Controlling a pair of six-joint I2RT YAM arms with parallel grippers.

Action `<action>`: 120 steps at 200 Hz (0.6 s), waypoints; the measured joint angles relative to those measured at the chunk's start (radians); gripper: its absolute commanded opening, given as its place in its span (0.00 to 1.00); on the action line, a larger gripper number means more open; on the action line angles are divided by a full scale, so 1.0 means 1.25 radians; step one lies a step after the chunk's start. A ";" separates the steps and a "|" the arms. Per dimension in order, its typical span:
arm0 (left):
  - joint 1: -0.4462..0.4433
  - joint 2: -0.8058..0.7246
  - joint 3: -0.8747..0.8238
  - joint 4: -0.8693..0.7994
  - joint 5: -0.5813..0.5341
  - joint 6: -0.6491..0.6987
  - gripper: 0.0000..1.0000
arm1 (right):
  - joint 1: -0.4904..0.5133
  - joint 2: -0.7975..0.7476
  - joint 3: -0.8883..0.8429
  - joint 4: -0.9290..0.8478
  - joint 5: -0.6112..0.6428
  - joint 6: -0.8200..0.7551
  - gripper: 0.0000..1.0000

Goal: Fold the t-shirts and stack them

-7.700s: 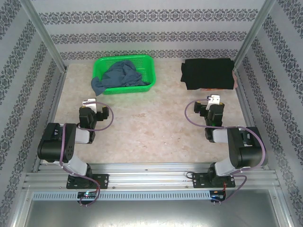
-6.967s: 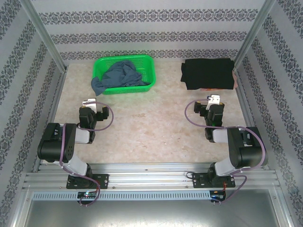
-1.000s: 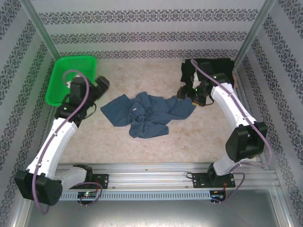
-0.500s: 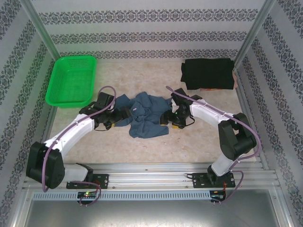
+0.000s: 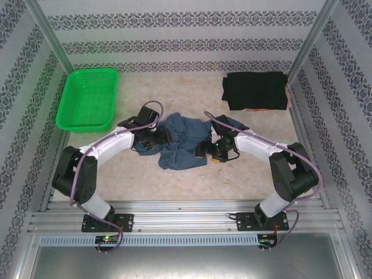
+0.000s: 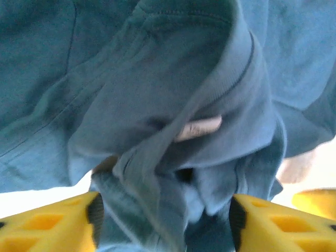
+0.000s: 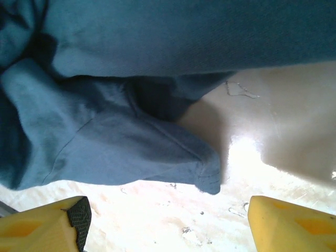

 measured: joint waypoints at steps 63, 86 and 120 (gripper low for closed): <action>0.051 -0.056 0.045 -0.048 -0.081 0.049 0.00 | 0.001 -0.008 -0.051 0.049 0.005 0.013 0.74; 0.123 -0.147 0.109 -0.056 -0.111 0.072 0.00 | 0.001 -0.009 -0.052 0.067 0.021 0.026 0.76; 0.217 -0.224 0.071 -0.026 -0.115 0.085 0.00 | -0.011 -0.060 -0.067 0.082 0.061 0.042 0.78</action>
